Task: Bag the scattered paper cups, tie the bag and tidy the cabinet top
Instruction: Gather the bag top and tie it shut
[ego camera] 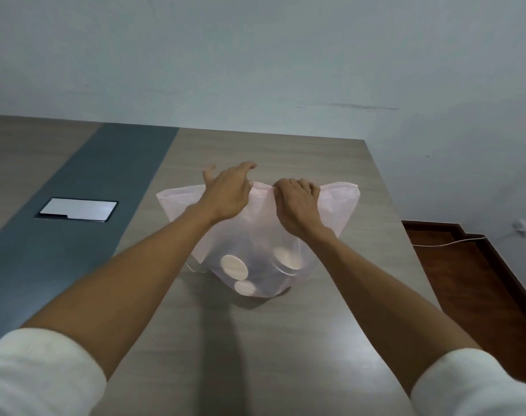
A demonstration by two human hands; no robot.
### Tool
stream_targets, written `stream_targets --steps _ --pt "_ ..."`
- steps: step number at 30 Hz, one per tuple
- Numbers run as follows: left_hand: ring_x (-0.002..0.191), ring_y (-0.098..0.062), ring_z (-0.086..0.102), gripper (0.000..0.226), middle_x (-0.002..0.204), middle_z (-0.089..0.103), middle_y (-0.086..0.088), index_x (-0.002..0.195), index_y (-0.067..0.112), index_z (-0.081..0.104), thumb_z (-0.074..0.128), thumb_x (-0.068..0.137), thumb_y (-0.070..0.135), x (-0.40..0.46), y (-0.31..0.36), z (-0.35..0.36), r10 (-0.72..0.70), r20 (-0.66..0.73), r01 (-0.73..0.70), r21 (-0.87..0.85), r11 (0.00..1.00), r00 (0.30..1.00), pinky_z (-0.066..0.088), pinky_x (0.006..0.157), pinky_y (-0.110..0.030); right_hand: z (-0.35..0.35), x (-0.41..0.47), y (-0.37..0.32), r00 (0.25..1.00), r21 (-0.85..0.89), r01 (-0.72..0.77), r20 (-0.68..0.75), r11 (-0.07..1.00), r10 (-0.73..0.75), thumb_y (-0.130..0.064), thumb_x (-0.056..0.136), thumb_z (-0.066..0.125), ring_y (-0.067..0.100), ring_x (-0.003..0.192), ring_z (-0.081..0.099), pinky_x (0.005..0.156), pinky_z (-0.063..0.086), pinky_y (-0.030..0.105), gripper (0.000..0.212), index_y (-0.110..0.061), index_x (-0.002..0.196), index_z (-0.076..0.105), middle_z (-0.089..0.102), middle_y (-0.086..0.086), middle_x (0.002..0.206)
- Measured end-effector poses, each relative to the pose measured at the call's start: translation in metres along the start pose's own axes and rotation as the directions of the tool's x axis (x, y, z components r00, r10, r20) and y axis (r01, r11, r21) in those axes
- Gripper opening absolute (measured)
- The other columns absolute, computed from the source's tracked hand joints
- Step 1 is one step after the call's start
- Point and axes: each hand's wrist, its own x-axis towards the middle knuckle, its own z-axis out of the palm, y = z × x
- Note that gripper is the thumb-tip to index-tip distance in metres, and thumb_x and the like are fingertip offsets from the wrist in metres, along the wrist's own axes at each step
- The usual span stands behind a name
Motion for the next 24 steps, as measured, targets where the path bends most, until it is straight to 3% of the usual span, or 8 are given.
stream_targets --steps 3,8,12,15,18,20,22,24 --pt "0.123 -0.022 0.055 0.047 0.130 0.060 -0.001 0.143 0.021 0.047 0.049 0.097 0.031 -0.027 0.003 0.020 0.164 -0.178 -0.113 0.262 0.958 0.970 0.009 0.119 -0.055 -0.006 0.014 -0.004 0.989 0.012 -0.063 0.132 0.998 0.061 -0.023 0.098 0.036 0.026 0.094 0.057 0.092 0.032 0.041 0.030 -0.019 0.091 0.065 0.069 0.000 0.094" --pt "0.105 -0.022 0.064 0.027 0.109 0.066 0.002 0.116 0.022 0.063 0.045 0.097 0.014 -0.036 0.000 0.044 0.122 -0.076 -0.100 0.242 0.965 0.990 0.011 0.118 -0.054 -0.022 0.021 -0.010 0.916 0.104 -0.256 0.343 0.961 0.207 -0.023 0.093 0.035 0.026 0.078 0.052 0.099 0.031 0.044 0.033 -0.021 0.063 0.047 0.055 -0.003 0.071" --pt "0.102 -0.020 0.062 0.037 0.101 0.069 0.002 0.096 0.018 0.067 0.030 0.102 0.022 -0.027 0.006 0.039 -0.109 0.122 0.108 0.014 0.994 0.986 0.014 0.116 -0.049 -0.012 -0.009 0.004 0.971 -0.183 0.209 0.155 0.961 -0.181 -0.034 0.090 0.041 0.022 0.112 0.049 0.109 0.023 0.044 0.036 -0.021 0.117 0.061 0.058 0.000 0.114" --pt "0.084 -0.015 0.055 0.038 0.086 0.061 0.005 0.079 0.015 0.060 0.032 0.104 0.022 -0.023 0.007 0.041 -0.148 0.189 0.148 0.014 0.989 0.971 0.024 0.113 -0.052 0.003 -0.035 0.009 0.929 -0.260 0.360 0.186 0.896 -0.319 -0.029 0.097 0.039 0.024 0.106 0.052 0.113 0.020 0.047 0.023 -0.019 0.102 0.059 0.059 0.001 0.103" --pt "0.093 -0.015 0.057 0.027 0.095 0.063 0.005 0.093 0.019 0.063 0.039 0.099 0.029 -0.032 0.006 0.047 -0.058 0.086 0.052 0.068 0.996 0.995 0.017 0.116 -0.052 0.005 -0.036 0.009 0.952 -0.219 0.249 0.237 0.943 -0.196 -0.029 0.098 0.031 0.025 0.086 0.053 0.100 0.028 0.043 0.030 -0.018 0.080 0.052 0.061 0.001 0.083" --pt "0.100 -0.019 0.059 0.032 0.103 0.065 0.003 0.109 0.019 0.064 0.043 0.091 0.035 -0.045 0.002 0.050 0.137 -0.024 -0.130 0.204 0.970 0.990 0.020 0.113 -0.050 0.003 -0.026 0.008 0.941 -0.132 0.154 0.322 0.979 -0.104 -0.029 0.097 0.029 0.025 0.082 0.053 0.094 0.030 0.043 0.035 -0.016 0.074 0.052 0.063 0.003 0.081" --pt "0.089 -0.023 0.060 0.034 0.093 0.065 -0.001 0.098 0.017 0.064 0.036 0.090 0.035 -0.054 0.000 0.055 0.291 -0.010 -0.270 0.339 0.901 0.957 0.029 0.103 -0.046 0.001 -0.017 0.009 0.889 -0.044 0.016 0.458 0.999 0.006 -0.025 0.097 0.031 0.024 0.077 0.050 0.091 0.033 0.043 0.035 -0.015 0.069 0.048 0.058 0.004 0.076" --pt "0.077 -0.024 0.057 0.039 0.084 0.063 -0.003 0.083 0.017 0.060 0.026 0.093 0.034 -0.059 0.005 0.057 0.253 0.059 -0.255 0.392 0.884 0.966 0.033 0.090 -0.043 0.001 -0.017 0.010 0.868 -0.014 -0.035 0.495 0.999 0.037 -0.027 0.095 0.034 0.022 0.077 0.051 0.092 0.033 0.042 0.030 -0.015 0.072 0.050 0.058 0.002 0.079"
